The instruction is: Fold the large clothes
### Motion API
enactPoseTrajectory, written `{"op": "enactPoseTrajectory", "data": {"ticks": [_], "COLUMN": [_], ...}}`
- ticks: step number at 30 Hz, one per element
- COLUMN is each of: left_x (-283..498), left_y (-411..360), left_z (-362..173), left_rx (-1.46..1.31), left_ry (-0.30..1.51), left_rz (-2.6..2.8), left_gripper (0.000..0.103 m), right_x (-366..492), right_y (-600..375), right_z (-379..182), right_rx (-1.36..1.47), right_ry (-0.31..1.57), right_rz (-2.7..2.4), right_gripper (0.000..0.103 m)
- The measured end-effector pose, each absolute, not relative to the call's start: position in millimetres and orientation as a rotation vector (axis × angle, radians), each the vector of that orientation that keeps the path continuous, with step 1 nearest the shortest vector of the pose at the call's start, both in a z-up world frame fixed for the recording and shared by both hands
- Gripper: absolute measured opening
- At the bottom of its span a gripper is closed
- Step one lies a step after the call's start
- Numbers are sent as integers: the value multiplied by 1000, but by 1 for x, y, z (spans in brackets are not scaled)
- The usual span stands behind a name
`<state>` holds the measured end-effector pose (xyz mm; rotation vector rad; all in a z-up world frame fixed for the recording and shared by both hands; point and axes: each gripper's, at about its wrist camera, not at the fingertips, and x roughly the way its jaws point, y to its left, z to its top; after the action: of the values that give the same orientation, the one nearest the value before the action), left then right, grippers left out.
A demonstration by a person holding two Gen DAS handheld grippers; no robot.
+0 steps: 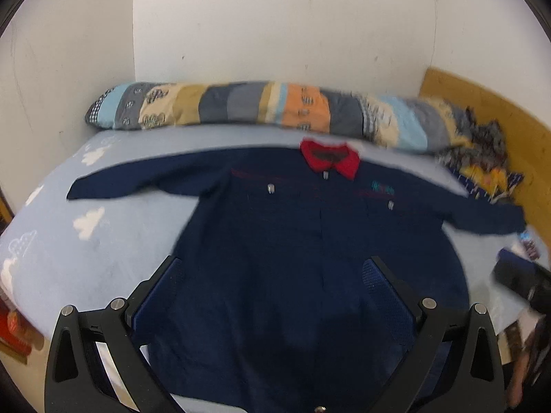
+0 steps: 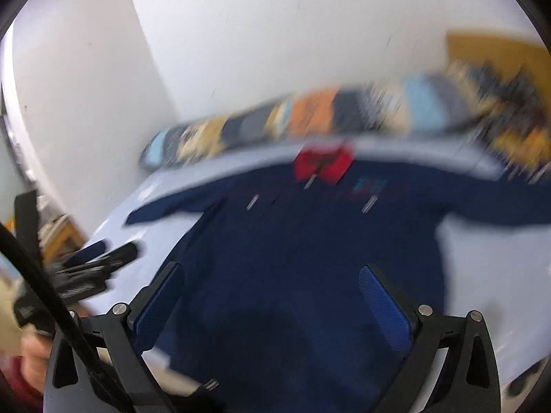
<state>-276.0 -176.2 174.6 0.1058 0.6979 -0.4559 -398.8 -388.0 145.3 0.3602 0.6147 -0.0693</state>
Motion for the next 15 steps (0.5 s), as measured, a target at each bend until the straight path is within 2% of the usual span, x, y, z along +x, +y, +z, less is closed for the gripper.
{"op": "enactPoseTrajectory", "data": {"ticks": [5,10,15], "left_x": [-290,-294,-282], "left_y": [-192,-209,-220], "left_z": [131,122,113], "left_rx": [141,162,179], "left_ry": [705,624,691], "left_rz": [-398,-395,-428], "left_gripper": [103,103,103], "right_x": [-398,-405,-391], "right_y": [-370,-392,-398], "right_z": [126,128,117], "right_rx": [277,269,302], "right_ry": [626,637,683], "right_rz": [-247,-320,-303], "right_gripper": [102,102,102]}}
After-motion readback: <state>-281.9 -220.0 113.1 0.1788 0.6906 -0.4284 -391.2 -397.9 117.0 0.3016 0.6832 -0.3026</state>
